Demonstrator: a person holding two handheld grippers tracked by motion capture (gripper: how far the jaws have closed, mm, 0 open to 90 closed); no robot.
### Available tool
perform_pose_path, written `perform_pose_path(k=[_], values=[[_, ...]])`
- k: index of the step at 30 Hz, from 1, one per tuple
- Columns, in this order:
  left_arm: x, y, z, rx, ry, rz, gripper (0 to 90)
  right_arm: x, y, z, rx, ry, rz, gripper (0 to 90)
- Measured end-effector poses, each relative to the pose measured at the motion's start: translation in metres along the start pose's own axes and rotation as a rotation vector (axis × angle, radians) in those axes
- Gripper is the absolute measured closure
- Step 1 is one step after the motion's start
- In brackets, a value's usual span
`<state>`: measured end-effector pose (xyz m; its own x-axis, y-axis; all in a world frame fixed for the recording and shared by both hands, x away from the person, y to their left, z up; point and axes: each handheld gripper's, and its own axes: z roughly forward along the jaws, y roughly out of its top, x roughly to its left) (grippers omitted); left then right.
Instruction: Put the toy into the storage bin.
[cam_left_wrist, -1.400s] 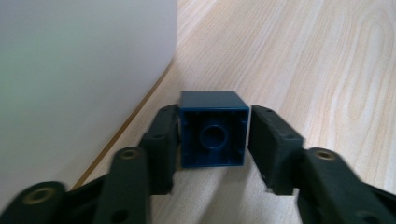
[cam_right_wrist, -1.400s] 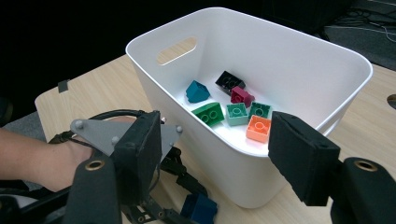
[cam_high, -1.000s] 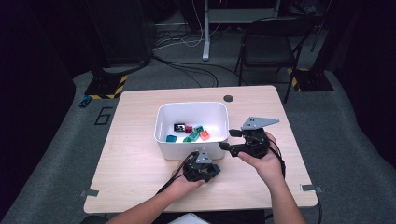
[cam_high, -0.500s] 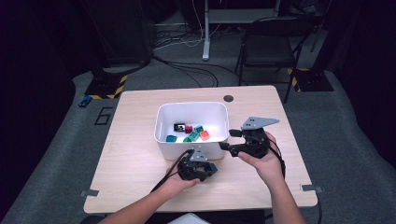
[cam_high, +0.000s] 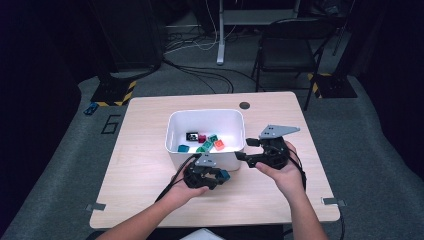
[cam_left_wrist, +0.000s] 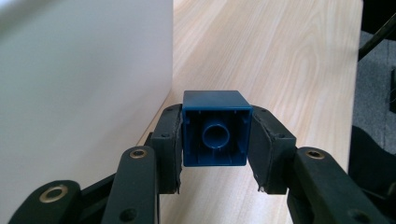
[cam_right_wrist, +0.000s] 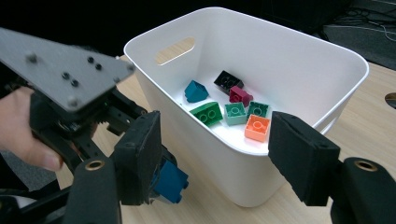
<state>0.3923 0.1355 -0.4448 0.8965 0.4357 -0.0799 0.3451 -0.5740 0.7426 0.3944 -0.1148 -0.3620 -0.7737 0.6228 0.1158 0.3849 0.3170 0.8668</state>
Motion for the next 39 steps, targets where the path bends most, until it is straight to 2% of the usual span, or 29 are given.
perform_pose_path(k=[7,9,10,12,15,17,20,24,28,30,39], values=[[0.003,0.013,-0.027,-0.021,0.003,-0.017,58.5,-0.001,0.0,-0.001,-0.002,0.002,0.004,34.4],[0.006,0.023,-0.044,-0.042,0.005,-0.023,58.6,-0.001,0.001,-0.001,-0.002,0.0,0.004,34.4],[0.006,0.023,-0.044,-0.042,0.005,-0.023,58.6,-0.001,0.001,-0.001,-0.002,0.0,0.004,34.4],[0.01,0.034,-0.061,-0.06,0.014,-0.013,58.6,0.0,0.0,0.0,0.003,-0.002,-0.003,34.4],[0.013,0.041,-0.071,-0.071,0.026,-0.006,58.6,0.0,-0.001,0.0,0.009,-0.004,-0.003,34.4],[0.021,0.05,-0.08,-0.086,0.041,-0.002,58.5,0.0,-0.002,0.0,0.013,-0.008,-0.003,34.4],[0.037,0.06,-0.087,-0.103,0.045,-0.027,58.6,0.001,-0.002,-0.004,0.003,-0.011,-0.001,34.4],[0.061,0.068,-0.088,-0.111,0.057,-0.058,58.6,0.0,-0.002,-0.005,-0.002,-0.014,-0.003,34.4],[0.079,0.073,-0.086,-0.119,0.071,-0.085,58.6,0.0,-0.002,-0.004,0.004,-0.015,-0.001,34.4],[0.085,0.075,-0.084,-0.119,0.075,-0.095,58.5,0.0,-0.003,-0.005,0.005,-0.018,-0.003,34.4],[0.102,0.088,-0.064,-0.095,0.074,-0.089,58.6,0.0,-0.003,-0.008,-0.001,-0.025,0.003,34.4]])
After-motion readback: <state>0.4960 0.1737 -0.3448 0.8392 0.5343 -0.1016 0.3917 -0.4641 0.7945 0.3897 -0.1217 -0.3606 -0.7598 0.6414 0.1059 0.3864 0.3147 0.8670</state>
